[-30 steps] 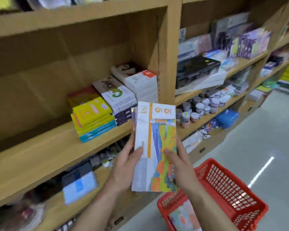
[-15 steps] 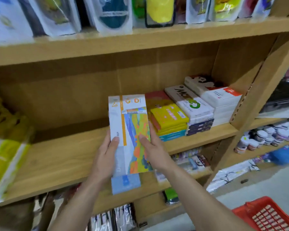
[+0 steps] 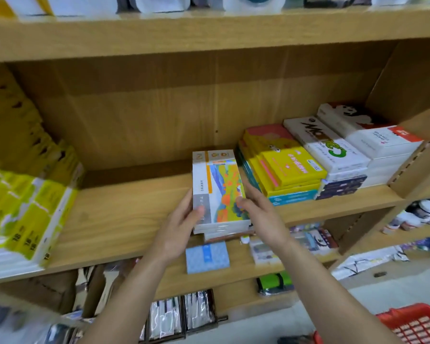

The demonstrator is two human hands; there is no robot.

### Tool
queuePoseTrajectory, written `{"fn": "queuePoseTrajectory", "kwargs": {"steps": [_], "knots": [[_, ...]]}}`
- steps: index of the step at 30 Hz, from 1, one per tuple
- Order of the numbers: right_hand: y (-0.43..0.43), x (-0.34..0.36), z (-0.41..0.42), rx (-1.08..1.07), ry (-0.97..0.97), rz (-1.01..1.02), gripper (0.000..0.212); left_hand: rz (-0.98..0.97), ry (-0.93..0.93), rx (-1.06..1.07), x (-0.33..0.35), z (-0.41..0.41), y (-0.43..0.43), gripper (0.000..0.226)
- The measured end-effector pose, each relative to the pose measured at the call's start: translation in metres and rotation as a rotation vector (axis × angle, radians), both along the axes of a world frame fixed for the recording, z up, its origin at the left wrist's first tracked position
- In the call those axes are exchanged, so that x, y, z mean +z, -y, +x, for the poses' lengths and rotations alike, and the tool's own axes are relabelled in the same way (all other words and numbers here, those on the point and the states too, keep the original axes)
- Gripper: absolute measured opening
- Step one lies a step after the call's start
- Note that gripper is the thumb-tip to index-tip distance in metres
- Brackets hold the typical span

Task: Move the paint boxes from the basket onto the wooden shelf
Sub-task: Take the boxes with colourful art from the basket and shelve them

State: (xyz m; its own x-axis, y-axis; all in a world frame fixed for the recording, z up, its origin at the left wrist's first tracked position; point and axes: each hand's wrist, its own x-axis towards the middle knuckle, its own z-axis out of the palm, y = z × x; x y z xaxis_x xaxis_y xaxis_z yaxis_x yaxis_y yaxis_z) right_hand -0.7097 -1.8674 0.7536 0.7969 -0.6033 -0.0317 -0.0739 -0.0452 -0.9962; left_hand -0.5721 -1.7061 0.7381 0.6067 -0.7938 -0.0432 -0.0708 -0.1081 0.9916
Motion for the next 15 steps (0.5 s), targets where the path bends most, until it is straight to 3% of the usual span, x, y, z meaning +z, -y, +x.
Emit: {"fn": "queuePoseTrajectory", "kwargs": {"steps": [3,7,12,15], "knots": [[-0.021,-0.013,-0.031,-0.008,0.037,-0.139,0.05,0.093,0.177,-0.037,-0.01,-0.015,-0.012,0.087],[-0.022,-0.013,-0.032,-0.006,-0.1,-0.352,0.066,0.194,0.471,0.013,-0.005,-0.021,0.001,0.099],[-0.016,-0.022,-0.038,-0.122,-0.099,-0.457,0.039,0.24,0.538,0.053,-0.015,-0.017,0.012,0.099],[-0.018,-0.032,-0.046,-0.227,-0.14,-0.533,0.037,0.22,0.56,0.066,-0.02,-0.013,0.016,0.098]]}}
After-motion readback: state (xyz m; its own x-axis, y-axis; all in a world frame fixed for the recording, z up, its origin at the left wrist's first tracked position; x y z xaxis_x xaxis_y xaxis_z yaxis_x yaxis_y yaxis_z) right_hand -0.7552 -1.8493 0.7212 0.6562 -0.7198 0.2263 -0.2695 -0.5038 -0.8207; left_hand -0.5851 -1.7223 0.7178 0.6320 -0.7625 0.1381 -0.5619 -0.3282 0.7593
